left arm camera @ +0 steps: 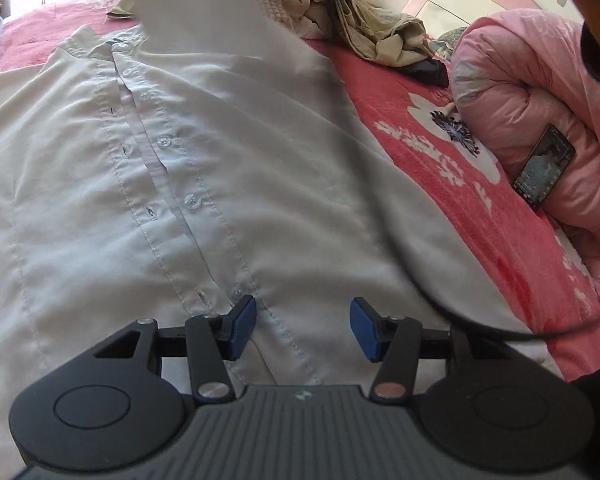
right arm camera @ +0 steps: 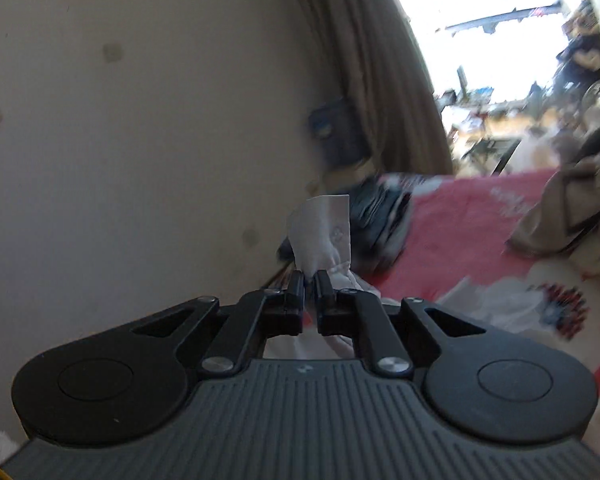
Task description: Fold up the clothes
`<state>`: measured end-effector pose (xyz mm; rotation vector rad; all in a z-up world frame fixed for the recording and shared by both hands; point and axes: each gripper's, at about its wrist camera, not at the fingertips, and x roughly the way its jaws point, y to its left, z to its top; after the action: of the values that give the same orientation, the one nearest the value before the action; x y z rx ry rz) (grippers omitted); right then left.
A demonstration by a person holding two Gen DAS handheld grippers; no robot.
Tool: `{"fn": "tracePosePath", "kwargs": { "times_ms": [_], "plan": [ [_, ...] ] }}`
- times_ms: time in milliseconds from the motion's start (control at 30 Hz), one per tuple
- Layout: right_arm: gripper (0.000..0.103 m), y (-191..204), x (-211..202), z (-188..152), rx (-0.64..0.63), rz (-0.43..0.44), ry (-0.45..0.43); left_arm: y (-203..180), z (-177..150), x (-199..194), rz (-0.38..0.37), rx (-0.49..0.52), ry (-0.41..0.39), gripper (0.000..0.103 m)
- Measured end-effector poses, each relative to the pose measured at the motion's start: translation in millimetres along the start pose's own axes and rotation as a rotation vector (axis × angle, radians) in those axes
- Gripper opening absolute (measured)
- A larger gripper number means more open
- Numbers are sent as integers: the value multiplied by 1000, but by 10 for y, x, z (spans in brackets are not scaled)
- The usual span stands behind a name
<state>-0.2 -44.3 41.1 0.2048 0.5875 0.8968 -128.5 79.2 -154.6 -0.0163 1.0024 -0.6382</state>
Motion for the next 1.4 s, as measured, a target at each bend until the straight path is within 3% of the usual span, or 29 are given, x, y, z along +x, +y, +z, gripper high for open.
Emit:
{"fn": "tracePosePath", "kwargs": {
  "times_ms": [67, 100, 167, 300, 433, 533, 600, 733, 867, 1000, 1200, 1300, 1400],
  "plan": [
    [19, 83, 387, -226, 3, 51, 214, -8, 2, 2, 0, 7, -2, 54],
    [19, 78, 477, -303, 14, 44, 278, -1, 6, -6, -3, 2, -4, 54],
    [20, -34, 431, -331, 58, 48, 301, 15, 16, -22, -9, -9, -9, 54],
    [29, -357, -143, -151, 156, 45, 181, 73, 43, -128, -19, -28, -25, 55],
    [31, -728, -752, -248, 294, -45, 62, 124, 83, -352, -30, -23, -52, 55],
    [32, -980, -915, -534, 424, -91, 63, 188, 116, -562, -26, -22, -79, 57],
    [32, -1043, -886, -770, 484, -84, 98, 290, 141, -720, 16, -37, -100, 58],
    [32, -986, -630, -1116, 510, -56, 213, 626, 221, -938, 177, -105, -153, 58],
    [32, -609, -317, -1188, 291, -76, 331, 985, 379, -925, 366, -86, -191, 58],
    [32, -120, -30, -1205, -8, -91, 385, 1389, 561, -784, 450, -44, -167, 58],
    [38, 614, 363, -1470, -614, -109, 408, 1751, 732, -585, 324, -57, -150, 58],
    [42, 788, 584, -1631, -818, -115, 409, 1843, 733, -512, 281, -57, -154, 56],
    [42, 828, 815, -1680, -897, -123, 403, 1916, 716, -479, 257, -74, -148, 49]
  ]
}}
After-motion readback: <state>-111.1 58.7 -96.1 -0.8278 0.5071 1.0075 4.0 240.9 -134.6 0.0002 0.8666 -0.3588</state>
